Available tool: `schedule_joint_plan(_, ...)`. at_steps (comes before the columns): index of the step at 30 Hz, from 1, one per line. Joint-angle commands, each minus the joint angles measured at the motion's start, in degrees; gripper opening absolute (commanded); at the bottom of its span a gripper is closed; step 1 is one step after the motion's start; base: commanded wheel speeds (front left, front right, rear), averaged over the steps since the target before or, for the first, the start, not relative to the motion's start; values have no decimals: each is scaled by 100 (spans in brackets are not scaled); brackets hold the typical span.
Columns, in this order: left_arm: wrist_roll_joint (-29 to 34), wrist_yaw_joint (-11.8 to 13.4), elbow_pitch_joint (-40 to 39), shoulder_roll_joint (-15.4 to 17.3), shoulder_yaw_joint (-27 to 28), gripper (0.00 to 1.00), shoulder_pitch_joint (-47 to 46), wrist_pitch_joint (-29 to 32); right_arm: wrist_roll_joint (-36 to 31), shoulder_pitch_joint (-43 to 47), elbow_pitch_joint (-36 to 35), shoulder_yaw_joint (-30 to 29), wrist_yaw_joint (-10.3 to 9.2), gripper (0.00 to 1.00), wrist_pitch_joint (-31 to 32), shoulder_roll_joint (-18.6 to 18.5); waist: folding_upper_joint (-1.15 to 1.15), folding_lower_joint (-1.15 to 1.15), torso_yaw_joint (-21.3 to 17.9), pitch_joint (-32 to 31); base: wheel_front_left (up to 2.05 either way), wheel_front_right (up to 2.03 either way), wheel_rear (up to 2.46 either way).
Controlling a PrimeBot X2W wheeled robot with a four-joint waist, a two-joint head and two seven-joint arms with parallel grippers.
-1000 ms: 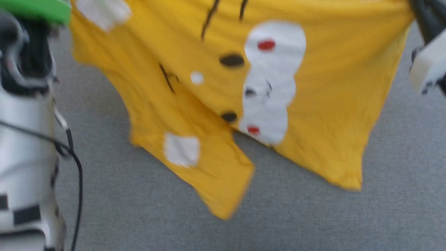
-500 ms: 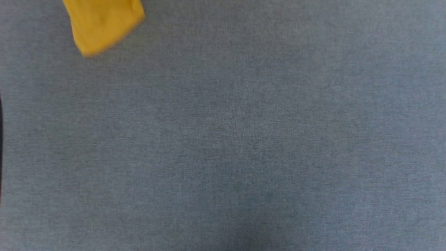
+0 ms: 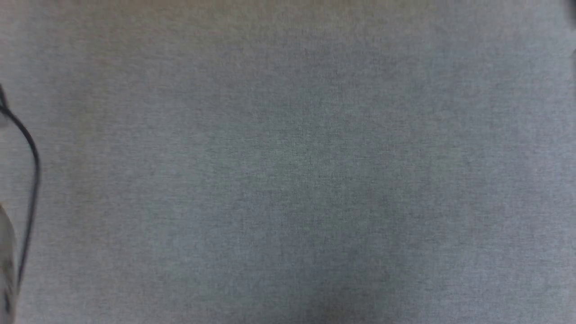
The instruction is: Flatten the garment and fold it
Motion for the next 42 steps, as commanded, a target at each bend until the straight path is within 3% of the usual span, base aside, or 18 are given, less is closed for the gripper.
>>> schedule_joint_plan(1,54,-73,89,96,-72,0,400,98,175,299,66,91,-9,0,-53,24,0,-1,89,-344,0,0,0)
schedule_joint_plan(7,-243,-350,183,268,-389,0,2368,1023,871,1671,24,522,-9,0,-45,-161,0,-1,232,-1019,0,0,0)
schedule_joint_plan(13,-954,-417,-531,369,-394,0,4477,2018,1340,3126,-344,507,-9,0,68,-371,0,-1,333,-1618,0,0,0)
schedule_joint_plan(17,-1335,-217,-1368,403,-365,0,5871,2544,1367,4012,-627,259,-9,0,100,-343,0,-1,353,-1904,0,0,0)
schedule_joint_plan(22,-1582,296,-2610,403,-336,0,7476,2911,1191,5278,-1122,-325,-9,0,309,-117,0,-1,419,-2160,0,0,0)
schedule_joint_plan(27,-1612,641,-3210,334,-263,0,8270,2820,1084,6459,-1755,-837,-9,0,748,175,0,-1,498,-2266,0,0,0)
schedule_joint_plan(34,-1490,925,-3406,219,-196,0,8894,2437,921,7749,-2677,-1279,-9,0,1306,648,0,-1,498,-2364,0,0,0)
schedule_joint_plan(38,-1246,1000,-3460,145,-239,0,9053,2020,770,8066,-2896,-1371,-9,0,1071,845,0,-1,451,-2373,0,0,0)
schedule_joint_plan(42,-652,1078,-3476,-9,-321,0,8864,1029,606,8086,-2891,-1292,-9,0,189,941,0,-1,435,-2328,0,0,0)
